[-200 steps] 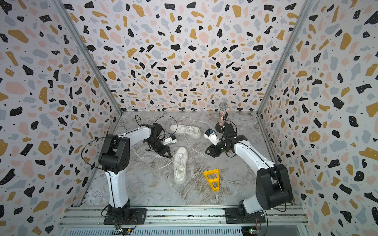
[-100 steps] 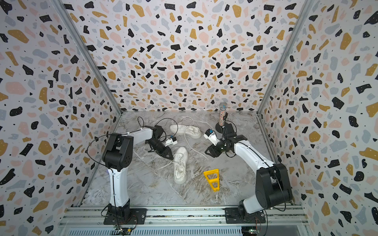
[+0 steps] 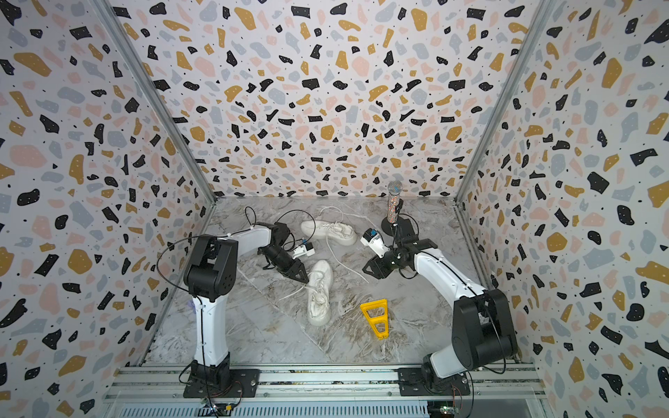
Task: Tie the shoes
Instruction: Cross the shoelace with the shoelace.
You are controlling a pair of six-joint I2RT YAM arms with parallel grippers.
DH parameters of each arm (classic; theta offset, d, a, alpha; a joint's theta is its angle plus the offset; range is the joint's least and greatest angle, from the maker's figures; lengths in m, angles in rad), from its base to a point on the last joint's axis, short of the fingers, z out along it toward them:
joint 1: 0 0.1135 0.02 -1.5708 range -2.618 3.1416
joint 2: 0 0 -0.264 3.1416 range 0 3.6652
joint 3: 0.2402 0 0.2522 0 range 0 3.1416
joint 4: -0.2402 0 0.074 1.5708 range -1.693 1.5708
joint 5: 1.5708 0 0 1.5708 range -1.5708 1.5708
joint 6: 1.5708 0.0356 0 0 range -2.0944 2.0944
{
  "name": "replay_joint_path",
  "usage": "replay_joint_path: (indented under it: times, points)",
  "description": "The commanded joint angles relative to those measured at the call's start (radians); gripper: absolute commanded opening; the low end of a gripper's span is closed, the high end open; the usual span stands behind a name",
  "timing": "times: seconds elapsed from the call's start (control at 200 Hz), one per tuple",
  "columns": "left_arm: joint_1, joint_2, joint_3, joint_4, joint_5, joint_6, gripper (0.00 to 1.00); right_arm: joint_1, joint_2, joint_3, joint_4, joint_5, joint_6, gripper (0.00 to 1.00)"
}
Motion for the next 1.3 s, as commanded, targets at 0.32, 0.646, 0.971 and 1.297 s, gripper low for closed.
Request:
replay_joint_path:
  times: [0.32,0.646,0.971,1.297]
  points:
    - [-0.009,0.014,0.040,-0.039,0.035,0.009,0.12,-0.004,0.007,-0.004,-0.003,-0.012,-0.013,0.50]
    - [0.014,-0.040,0.026,-0.038,0.020,0.018,0.00,-0.004,0.005,0.000,-0.003,-0.014,-0.011,0.50]
    - [0.015,-0.122,0.006,-0.069,-0.029,0.073,0.00,-0.004,-0.003,0.000,-0.006,-0.027,-0.025,0.49]
    - [0.006,-0.225,0.026,-0.217,-0.082,0.168,0.00,0.027,0.007,0.077,-0.046,-0.158,-0.002,0.45]
